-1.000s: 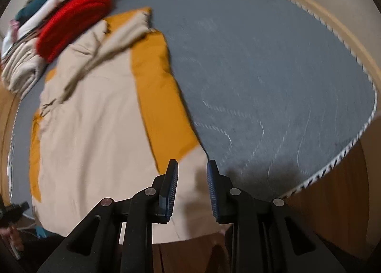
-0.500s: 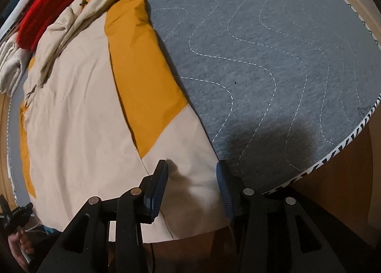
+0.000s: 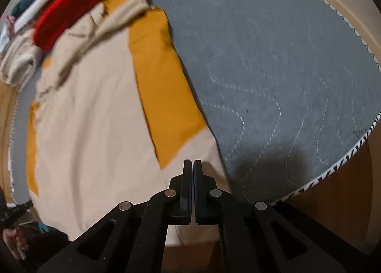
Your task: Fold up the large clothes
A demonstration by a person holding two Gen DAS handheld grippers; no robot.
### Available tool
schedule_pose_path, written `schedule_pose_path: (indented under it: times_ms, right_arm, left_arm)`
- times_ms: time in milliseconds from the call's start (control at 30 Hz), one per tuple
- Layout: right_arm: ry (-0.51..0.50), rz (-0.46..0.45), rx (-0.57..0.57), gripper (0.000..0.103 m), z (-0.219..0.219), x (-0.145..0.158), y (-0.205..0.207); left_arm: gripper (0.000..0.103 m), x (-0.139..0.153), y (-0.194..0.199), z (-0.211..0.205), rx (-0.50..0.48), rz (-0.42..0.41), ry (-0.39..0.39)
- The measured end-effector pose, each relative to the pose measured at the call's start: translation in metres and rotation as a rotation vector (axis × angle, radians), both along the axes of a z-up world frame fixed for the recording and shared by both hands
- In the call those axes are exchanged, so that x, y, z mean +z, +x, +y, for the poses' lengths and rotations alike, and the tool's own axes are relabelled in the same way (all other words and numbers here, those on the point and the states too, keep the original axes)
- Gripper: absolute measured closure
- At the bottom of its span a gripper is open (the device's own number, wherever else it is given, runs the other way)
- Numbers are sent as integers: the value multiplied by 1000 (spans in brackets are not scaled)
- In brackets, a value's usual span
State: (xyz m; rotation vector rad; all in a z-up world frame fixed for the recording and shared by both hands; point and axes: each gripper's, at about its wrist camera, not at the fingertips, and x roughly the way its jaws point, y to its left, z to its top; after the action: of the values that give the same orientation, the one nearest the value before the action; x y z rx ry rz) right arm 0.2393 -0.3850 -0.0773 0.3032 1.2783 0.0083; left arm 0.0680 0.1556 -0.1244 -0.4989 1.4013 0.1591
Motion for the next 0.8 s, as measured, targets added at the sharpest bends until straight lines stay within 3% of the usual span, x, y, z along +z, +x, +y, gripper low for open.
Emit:
schedule_pose_path:
  times_ms: [167,267,300,333,367,567,600,633,667,800]
  right_arm:
    - [24,112,-90,96,-15,-20,2]
    - [19,107,-114,74,-24,-21,1]
    - [18,108,-119,58,-25,-21,2]
    - [18,110,-124,51,-25,-22,2]
    - [23,116,-123,51,-25,-25,1]
    - [25,132,-9,52,1,-34,4]
    - [20,131,4,61,4,-34,4]
    - [23,127,18,84,6,-33,3]
    - [53,120,22,91,6,-32,3]
    - [48,80,34,98,11,-22,0]
  left_arm:
    - [91,-4,4,2,14,29,2]
    - [91,-7,9,0,24,34,-1]
    - [91,-7,9,1,30,34,-4]
    - [91,-8,10,3,33,34,-6]
    - [91,-9,10,4,34,35,-8]
    - [91,-14,9,4,32,41,-12]
    - [91,-15,9,4,31,42,-11]
    - [91,-15,10,3,30,42,-10]
    - [91,-15,10,3,28,41,-8]
    - [91,-13,10,0,19,38,2]
